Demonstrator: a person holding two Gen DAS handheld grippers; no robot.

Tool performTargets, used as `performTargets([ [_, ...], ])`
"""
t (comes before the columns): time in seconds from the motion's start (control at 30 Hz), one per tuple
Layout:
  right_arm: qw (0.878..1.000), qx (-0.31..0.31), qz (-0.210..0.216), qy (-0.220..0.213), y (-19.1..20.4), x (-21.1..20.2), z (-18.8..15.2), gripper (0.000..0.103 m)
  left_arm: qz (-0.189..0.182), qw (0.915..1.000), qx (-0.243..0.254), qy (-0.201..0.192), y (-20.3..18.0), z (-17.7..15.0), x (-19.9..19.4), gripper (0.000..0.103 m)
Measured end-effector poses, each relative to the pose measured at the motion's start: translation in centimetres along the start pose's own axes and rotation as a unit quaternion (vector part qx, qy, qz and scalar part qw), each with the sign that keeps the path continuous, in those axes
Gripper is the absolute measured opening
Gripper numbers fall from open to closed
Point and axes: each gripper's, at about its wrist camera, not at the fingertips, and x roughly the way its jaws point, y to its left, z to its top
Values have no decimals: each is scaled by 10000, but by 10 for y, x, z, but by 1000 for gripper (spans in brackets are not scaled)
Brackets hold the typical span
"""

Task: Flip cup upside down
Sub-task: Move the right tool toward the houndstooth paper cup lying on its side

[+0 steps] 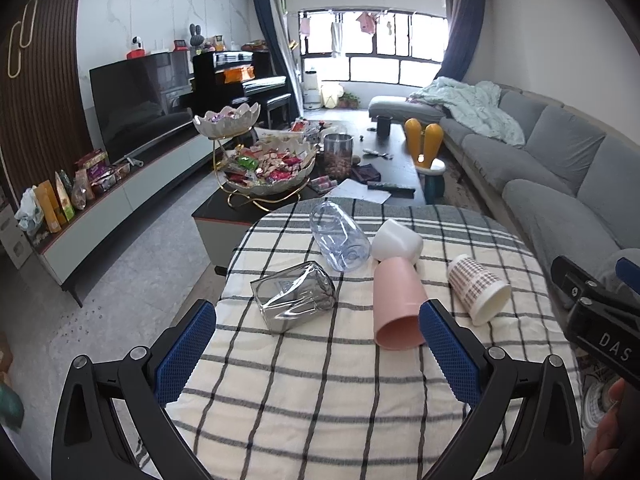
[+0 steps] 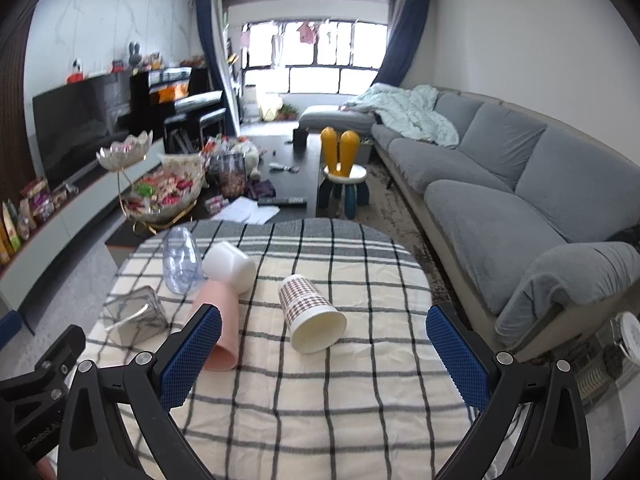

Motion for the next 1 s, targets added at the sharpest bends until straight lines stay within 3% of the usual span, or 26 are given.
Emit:
performTargets([
  [0.3, 9945, -426, 301, 909, 1, 92, 11, 103, 117, 9997, -103, 193, -23, 8, 44, 103],
  [0.5, 9878, -710, 430, 1317, 6, 132, 17, 103, 191, 9989, -153, 411, -36, 15, 74, 103],
  [0.77, 9645, -1279, 620, 2226, 23, 194, 25, 102, 205, 9967, -402, 672, -43, 22, 106, 103],
  [1.0, 9450, -1761, 596, 2690, 36, 223, 23, 97, 154, 9961, -505, 710, -45, 26, 120, 103],
])
